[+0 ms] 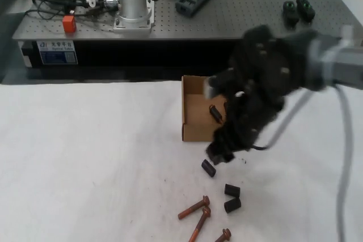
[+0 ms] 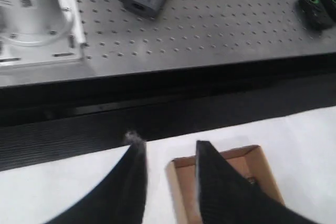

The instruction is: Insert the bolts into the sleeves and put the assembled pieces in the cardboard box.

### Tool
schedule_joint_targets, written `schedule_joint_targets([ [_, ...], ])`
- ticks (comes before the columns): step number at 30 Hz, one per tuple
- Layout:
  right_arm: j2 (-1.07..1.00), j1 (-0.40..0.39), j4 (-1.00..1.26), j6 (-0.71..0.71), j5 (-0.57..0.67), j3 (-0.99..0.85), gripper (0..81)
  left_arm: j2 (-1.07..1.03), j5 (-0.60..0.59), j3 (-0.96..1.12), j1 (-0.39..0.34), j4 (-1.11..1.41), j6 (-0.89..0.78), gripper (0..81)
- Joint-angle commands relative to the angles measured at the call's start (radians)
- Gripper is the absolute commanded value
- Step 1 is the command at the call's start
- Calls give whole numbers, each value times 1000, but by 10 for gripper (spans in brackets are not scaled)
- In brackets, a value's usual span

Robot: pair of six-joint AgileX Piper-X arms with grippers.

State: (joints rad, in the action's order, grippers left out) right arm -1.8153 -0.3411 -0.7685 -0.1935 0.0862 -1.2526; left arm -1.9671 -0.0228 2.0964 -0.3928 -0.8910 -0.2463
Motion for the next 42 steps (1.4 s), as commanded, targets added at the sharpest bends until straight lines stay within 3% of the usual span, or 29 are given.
schedule_joint_targets([
  [1, -91, -29, -60, -49, -11, -104, 369, 108, 8, -139, 34, -28, 50, 237],
  [7, -229, -42, -157, -70, -92, -226, 355, 295, 7, -433, 40, 61, 121, 237],
  [13, -266, -42, -210, -98, -137, -237, 338, 434, -136, -735, 38, 182, 163, 237],
  [15, -266, -42, -195, -99, -144, -238, 284, 460, -173, -800, 37, 191, 195, 237],
  [20, -266, -42, -179, -99, -144, -240, 32, 466, -288, -924, 29, 186, 289, 237],
  [23, -262, -36, -174, -117, -138, -240, 19, 457, -304, -985, 1, 189, 390, 239],
  [29, -133, 31, -186, -61, 11, -183, 19, 375, -299, -991, -120, 253, 446, 372],
  [35, 158, 115, -155, -7, 56, 7, 19, 227, -295, -924, -228, 269, 530, 330],
  [42, 492, 178, -146, 37, 62, 231, 19, 57, -215, -754, -284, 100, 711, 303],
])
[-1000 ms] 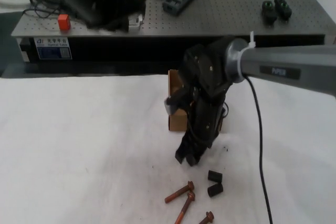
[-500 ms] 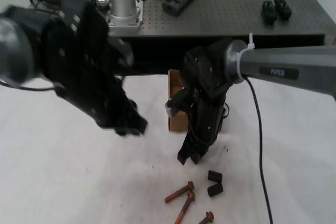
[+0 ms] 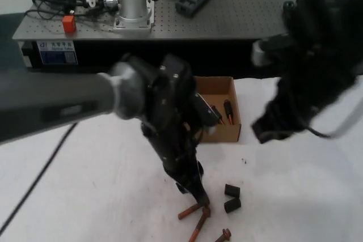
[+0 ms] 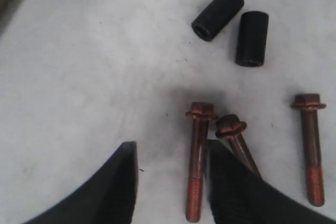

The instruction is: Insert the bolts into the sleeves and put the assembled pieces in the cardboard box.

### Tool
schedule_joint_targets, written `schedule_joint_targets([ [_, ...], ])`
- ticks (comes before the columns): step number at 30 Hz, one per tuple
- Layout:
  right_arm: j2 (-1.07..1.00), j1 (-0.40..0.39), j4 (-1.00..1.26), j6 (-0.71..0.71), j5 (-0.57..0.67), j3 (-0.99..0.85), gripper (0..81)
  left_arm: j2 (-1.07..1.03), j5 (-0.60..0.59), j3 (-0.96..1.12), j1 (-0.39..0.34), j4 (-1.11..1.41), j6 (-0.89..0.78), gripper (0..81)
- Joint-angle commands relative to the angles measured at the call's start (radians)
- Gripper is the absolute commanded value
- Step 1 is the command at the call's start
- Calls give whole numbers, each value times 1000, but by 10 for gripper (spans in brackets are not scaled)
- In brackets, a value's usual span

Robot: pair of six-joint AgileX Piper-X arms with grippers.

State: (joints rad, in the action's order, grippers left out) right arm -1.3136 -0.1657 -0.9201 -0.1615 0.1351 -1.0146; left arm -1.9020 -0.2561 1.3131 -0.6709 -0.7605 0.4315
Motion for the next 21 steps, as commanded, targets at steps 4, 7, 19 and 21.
schedule_joint_targets([
  [4, 117, 16, 29, 25, 13, 80, 19, -55, 53, 61, -28, -49, 101, 303],
  [7, 175, 25, 37, 34, 13, 115, 19, -74, 91, 62, -41, -49, 136, 303],
  [19, 212, 25, 32, 34, 13, 129, 19, -111, 91, 64, -47, -63, 150, 303],
  [21, 212, 25, 29, 34, 13, 129, 19, -108, 86, 64, -47, -74, 146, 303],
])
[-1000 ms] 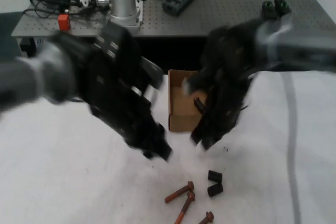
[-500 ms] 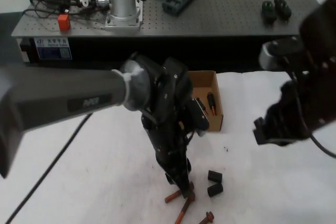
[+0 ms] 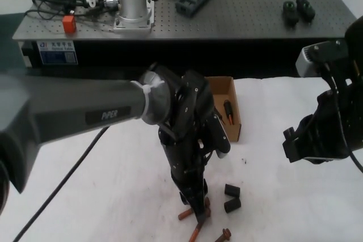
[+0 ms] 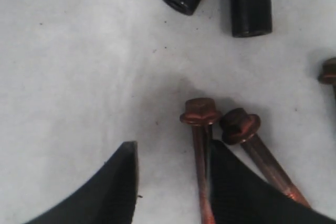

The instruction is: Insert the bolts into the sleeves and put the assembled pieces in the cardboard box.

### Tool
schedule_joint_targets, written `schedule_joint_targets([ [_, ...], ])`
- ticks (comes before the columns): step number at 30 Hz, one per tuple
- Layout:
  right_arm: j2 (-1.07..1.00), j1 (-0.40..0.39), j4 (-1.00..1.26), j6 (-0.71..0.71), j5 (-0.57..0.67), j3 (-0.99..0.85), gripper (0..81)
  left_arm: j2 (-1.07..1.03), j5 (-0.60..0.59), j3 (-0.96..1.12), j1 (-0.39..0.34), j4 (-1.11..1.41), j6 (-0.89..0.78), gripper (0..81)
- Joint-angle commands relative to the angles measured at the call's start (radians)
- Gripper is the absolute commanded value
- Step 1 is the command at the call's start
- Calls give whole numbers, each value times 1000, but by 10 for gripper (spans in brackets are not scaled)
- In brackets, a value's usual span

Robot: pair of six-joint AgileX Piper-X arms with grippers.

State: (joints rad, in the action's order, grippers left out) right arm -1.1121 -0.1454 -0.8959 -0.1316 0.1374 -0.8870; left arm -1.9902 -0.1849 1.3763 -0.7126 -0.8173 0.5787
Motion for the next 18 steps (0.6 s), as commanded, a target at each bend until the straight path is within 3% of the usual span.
schedule_joint_targets([
  [1, 10, 5, 4, 5, 11, 1, 19, -20, 4, 1, -6, -24, 1, 303],
  [5, 10, 5, 4, 5, 11, 1, 19, -20, -48, 1, -10, -50, 6, 303],
  [16, 10, 5, 4, 5, 11, 1, 19, -20, -47, 1, -10, -17, 6, 301],
  [18, 10, 5, 4, 5, 11, 1, 19, -20, -65, 1, -10, 3, 6, 267],
])
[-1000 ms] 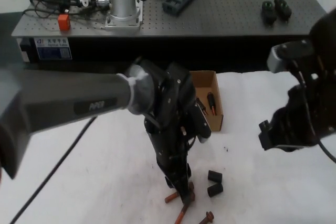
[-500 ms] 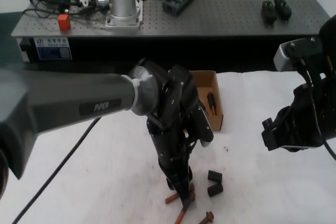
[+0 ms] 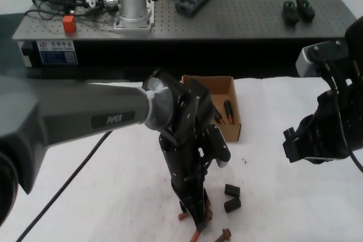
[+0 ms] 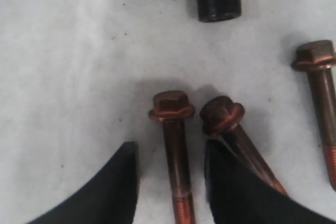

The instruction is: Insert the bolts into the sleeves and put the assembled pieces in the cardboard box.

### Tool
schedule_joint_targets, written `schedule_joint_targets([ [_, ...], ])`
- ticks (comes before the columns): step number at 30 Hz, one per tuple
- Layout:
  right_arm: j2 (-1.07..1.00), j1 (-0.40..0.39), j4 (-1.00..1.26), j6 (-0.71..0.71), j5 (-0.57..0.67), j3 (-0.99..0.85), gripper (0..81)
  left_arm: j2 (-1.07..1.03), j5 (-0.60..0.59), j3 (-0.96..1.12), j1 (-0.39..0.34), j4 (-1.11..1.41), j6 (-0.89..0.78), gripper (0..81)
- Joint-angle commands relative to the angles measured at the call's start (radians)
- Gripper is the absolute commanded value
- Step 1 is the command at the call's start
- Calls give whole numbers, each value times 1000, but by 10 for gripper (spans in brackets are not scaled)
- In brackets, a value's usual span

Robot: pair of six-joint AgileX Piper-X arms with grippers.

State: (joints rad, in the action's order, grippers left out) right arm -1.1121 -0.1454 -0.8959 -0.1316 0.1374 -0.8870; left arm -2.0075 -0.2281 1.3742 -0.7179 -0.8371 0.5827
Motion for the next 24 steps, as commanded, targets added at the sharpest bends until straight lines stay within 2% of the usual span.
schedule_joint_targets([
  [1, 10, 5, 4, 5, 11, 1, 19, -3, -27, 3, -5, 26, 2, 242],
  [4, 10, 5, 4, 5, 11, 1, 19, -10, -30, 3, -5, 26, 2, 162],
  [10, 12, 5, 5, 5, 11, 1, 19, -27, -7, 3, -7, 20, 2, 145],
  [11, 12, 5, 5, 5, 11, 1, 19, -27, -7, 3, -7, 20, 2, 117],
  [13, 15, 5, 2, 5, 11, 1, 19, -27, -7, 14, -7, 20, -6, 10],
  [14, 18, 5, -1, 5, 11, 1, 19, -24, -7, 24, -7, 23, -19, 4],
  [19, 59, 5, -10, 5, 34, 24, 19, 37, 8, 101, 8, 46, -174, 6],
  [21, 94, 3, 13, 8, 96, 58, 19, 105, -3, 110, 33, 104, -292, 6],
  [24, 161, -6, 91, 65, 217, 139, 19, 231, -88, 60, 100, 245, -512, 6],
])
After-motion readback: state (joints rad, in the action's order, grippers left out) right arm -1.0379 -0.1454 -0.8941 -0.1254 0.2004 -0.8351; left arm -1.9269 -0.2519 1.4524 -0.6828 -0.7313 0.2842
